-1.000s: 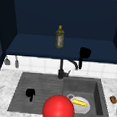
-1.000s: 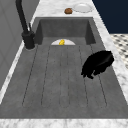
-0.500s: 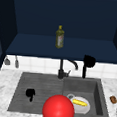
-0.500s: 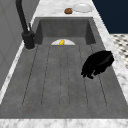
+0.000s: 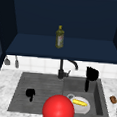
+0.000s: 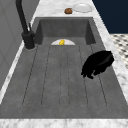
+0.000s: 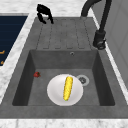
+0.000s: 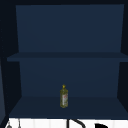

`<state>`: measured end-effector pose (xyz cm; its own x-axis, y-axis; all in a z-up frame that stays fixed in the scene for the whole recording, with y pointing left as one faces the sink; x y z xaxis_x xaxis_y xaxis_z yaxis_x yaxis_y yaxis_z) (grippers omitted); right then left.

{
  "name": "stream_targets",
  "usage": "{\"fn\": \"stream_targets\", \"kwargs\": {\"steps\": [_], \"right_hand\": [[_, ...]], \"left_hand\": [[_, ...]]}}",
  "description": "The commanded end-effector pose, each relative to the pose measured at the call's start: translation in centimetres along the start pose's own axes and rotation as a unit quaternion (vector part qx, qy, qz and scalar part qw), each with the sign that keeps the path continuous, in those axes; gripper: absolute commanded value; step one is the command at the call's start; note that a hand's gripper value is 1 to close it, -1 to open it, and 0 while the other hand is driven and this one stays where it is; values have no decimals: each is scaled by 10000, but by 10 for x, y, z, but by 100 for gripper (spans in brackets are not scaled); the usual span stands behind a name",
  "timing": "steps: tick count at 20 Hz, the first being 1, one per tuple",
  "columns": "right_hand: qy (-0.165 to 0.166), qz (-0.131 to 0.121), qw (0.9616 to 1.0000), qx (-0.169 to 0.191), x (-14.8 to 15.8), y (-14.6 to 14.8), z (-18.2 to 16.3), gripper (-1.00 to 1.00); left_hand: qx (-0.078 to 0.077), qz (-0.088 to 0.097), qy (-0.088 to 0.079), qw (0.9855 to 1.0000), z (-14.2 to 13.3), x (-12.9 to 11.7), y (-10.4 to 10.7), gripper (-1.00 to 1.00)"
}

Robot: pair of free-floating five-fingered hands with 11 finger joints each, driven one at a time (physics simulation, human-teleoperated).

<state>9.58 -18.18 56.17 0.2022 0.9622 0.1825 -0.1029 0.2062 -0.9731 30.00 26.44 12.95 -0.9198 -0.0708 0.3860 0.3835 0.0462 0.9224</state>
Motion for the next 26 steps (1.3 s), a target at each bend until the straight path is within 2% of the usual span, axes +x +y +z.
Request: {"fn": "stream_targets", "kwargs": {"steps": [1, 7, 14, 21, 26], "right_hand": [[152, -7, 9999, 42, -23, 16, 5, -100], [71, -151, 9998, 61, -66, 42, -21, -100], [48, -105, 9997, 218, -115, 71, -59, -100], [21, -29, 10000, 32, -146, 94, -87, -100], [-120, -86, 9998, -100, -185, 119, -120, -100]], "left_hand": [[0, 0, 0, 10000, 0, 0, 0, 0], [0, 0, 0, 10000, 0, 0, 0, 0], [0, 0, 0, 10000, 0, 0, 0, 0], [0, 0, 0, 10000, 0, 0, 0, 0], [0, 0, 0, 10000, 0, 0, 0, 0]]}}
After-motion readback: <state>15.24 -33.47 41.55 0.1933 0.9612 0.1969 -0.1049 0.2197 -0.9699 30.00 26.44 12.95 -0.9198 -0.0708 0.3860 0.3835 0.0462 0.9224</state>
